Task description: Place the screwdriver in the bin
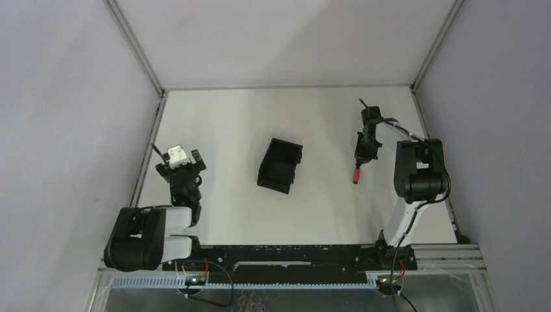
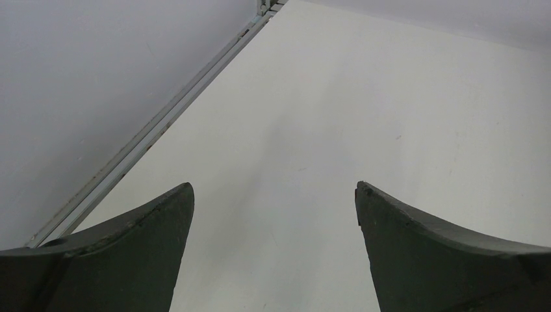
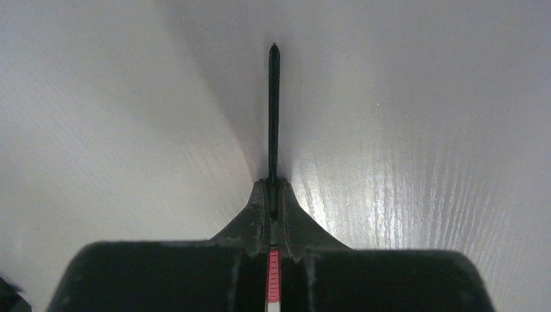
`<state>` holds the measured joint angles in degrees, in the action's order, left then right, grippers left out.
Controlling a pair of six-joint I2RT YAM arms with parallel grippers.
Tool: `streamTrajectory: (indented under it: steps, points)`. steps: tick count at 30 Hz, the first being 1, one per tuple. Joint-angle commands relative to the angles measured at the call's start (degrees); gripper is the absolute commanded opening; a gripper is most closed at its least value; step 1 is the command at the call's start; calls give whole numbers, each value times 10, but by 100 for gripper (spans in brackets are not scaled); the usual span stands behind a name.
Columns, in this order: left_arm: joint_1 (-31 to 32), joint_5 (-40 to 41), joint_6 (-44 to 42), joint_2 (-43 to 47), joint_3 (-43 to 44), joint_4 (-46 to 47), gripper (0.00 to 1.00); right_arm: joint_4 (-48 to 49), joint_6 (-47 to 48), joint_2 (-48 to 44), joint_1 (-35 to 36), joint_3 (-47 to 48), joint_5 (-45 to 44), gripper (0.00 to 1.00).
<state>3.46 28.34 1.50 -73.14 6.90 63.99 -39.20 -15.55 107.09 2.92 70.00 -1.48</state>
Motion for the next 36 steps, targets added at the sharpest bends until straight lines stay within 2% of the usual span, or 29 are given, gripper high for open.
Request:
streamTrajectory:
  steps: [1,6,10,13,18,23,29,32,36]
  points:
    - [-2,0,-5,1,24,15,98,-75,15,-28,-6,34,6,0]
    - [-2,0,-5,1,24,15,98,-248,29,-68,-7,145,42,0]
    - [-2,0,-6,1,24,15,98,-338,21,-95,-6,212,7,0]
    - [-2,0,-5,1,25,15,98,-358,0,-116,-5,241,-7,0]
    - [-2,0,-5,1,25,15,98,-340,-32,-125,2,263,33,0]
    - [-2,0,-5,1,24,15,98,-312,-75,-100,98,315,45,0]
    - [-2,0,-5,1,25,15,98,-282,-117,2,265,468,72,0]
    - [-2,0,-6,1,23,15,98,-278,-120,52,313,539,68,0]
    - [-2,0,-5,1,24,15,98,-264,-124,88,344,554,59,0]
